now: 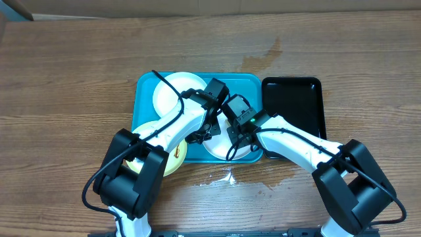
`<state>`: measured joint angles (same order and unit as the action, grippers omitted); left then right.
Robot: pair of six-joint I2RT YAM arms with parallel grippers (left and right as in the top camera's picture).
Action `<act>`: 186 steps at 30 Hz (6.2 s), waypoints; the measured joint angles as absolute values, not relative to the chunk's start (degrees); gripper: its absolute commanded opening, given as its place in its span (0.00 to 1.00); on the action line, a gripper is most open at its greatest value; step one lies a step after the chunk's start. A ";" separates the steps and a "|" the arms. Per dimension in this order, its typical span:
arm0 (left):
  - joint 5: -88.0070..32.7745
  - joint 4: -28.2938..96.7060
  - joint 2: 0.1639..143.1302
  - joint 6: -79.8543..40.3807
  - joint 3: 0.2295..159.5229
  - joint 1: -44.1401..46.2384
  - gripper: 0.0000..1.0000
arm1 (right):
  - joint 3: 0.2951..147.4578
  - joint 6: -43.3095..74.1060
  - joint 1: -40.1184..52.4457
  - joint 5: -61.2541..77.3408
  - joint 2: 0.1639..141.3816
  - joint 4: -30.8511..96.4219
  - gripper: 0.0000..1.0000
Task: Clean dirty plates on tray and stack at the side
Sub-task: 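Scrub the sauce off the held white plate with the sponge, then return the sponge to the black tray with the right gripper, then lift the cleaned white plate with the left gripper and carry it left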
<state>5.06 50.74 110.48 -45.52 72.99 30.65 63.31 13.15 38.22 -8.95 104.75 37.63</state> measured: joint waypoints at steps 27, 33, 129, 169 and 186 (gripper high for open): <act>5.10 49.67 110.48 -36.82 72.75 30.65 0.04 | 63.16 12.40 31.33 1.10 104.75 38.89 0.04; 5.13 49.69 110.48 -36.82 72.75 30.65 0.04 | 59.35 12.34 31.44 1.02 103.42 32.88 0.04; 15.75 76.27 110.48 -32.80 105.65 30.76 0.04 | 67.48 20.95 8.62 -3.01 99.18 52.18 0.96; 47.83 52.71 110.48 -28.27 115.68 49.65 0.04 | 67.48 20.95 -3.33 6.17 99.18 51.83 1.00; 49.17 32.23 110.78 -6.13 115.68 51.16 0.04 | 67.48 20.97 -3.33 6.17 99.18 51.66 1.00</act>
<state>49.17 32.23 110.78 -6.13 115.68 51.16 67.48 20.97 -3.33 6.17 99.18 51.66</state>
